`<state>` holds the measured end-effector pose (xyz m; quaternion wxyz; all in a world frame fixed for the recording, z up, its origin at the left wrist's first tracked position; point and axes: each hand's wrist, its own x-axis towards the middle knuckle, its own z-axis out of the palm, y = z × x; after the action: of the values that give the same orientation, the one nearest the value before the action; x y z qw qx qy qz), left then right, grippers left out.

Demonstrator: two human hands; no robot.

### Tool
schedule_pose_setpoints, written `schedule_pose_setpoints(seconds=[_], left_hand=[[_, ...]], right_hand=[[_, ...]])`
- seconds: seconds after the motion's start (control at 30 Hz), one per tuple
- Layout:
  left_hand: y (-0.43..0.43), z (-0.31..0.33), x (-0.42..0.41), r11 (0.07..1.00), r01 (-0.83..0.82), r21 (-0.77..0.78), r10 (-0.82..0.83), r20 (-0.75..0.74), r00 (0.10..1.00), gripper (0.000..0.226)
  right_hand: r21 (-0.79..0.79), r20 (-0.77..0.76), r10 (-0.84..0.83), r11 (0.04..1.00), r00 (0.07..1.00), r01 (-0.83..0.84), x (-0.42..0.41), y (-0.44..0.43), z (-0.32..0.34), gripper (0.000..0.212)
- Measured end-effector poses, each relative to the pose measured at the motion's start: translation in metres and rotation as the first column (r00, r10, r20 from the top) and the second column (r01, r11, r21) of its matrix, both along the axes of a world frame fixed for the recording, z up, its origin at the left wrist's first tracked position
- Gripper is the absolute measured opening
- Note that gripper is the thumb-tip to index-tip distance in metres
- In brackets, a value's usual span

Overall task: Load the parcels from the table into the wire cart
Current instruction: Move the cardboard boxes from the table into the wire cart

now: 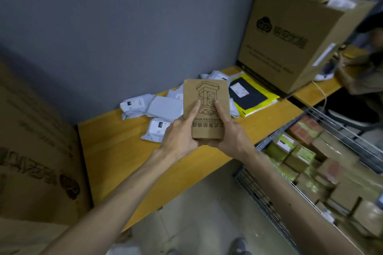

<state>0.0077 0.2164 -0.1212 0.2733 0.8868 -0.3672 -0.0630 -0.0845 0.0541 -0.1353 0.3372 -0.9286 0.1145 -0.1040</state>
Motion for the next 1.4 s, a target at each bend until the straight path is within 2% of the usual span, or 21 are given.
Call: schedule_pose_setpoints(seconds=[0.3,0.7,0.87,1.07,1.27,1.4], left_hand=[[-0.133,-0.007,-0.082,0.966,0.251,0.069,-0.254,0.046,0.966,0.117],[-0.330,-0.028,-0.252,0.860,0.498,0.110,-0.499,-0.011,0.866,0.115],[-0.385,-0.051,-0.298,0.789,0.609,0.085,-0.607,-0.046,0.793,0.129],[-0.437,-0.076,-0.337,0.667,0.736,0.113,-0.730,-0.096,0.677,0.131],[-0.492,-0.092,-0.364,0.544,0.834,0.092,-0.805,-0.224,0.550,0.123],[-0.535,-0.118,-0.372,0.465,0.882,0.077,-0.830,-0.309,0.464,0.129]], right_hand=[[0.045,0.071,-0.255,0.966,0.964,0.253,-0.124,-0.097,-0.009,0.120],[0.133,0.016,-0.503,0.858,0.864,0.496,-0.319,-0.247,-0.030,0.125],[0.146,-0.037,-0.605,0.784,0.796,0.603,-0.374,-0.279,-0.039,0.128],[0.256,-0.123,-0.698,0.664,0.705,0.702,-0.421,-0.302,-0.052,0.127],[0.221,-0.219,-0.786,0.538,0.579,0.814,-0.445,-0.335,-0.067,0.127],[0.185,-0.289,-0.824,0.451,0.487,0.873,-0.452,-0.359,-0.075,0.128]])
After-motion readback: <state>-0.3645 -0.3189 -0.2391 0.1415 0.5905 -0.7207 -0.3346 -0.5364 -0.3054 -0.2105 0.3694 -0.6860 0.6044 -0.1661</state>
